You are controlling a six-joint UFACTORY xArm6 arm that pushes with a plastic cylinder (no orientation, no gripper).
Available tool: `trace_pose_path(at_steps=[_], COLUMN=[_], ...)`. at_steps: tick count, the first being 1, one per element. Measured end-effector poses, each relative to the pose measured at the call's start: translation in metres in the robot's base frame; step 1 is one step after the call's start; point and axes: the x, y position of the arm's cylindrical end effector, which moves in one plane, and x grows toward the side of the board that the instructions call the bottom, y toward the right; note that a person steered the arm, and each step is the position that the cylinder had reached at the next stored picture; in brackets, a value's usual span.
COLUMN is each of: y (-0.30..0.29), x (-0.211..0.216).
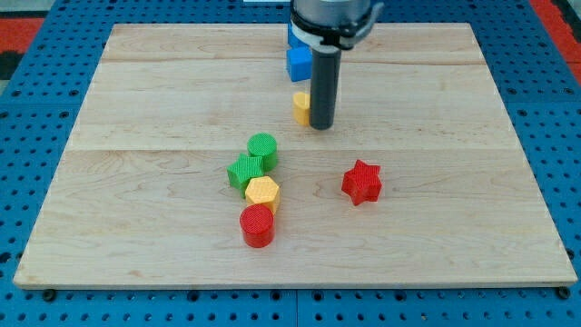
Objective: Move yellow hexagon to the center of the board
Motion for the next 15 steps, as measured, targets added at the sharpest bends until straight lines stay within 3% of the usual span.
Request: trace_pose_path(at_steps=[1, 2, 4, 5, 6, 7, 8, 11, 14, 15], y=[-0.005, -0.005, -0.025, -0.027, -0.067, -0.089, -0.076, -0.032, -0.005, -0.039], x=[-0.019, -0.005, 0.126, 0.170, 0.188, 0.182, 0.171, 0.071, 0.070, 0.072])
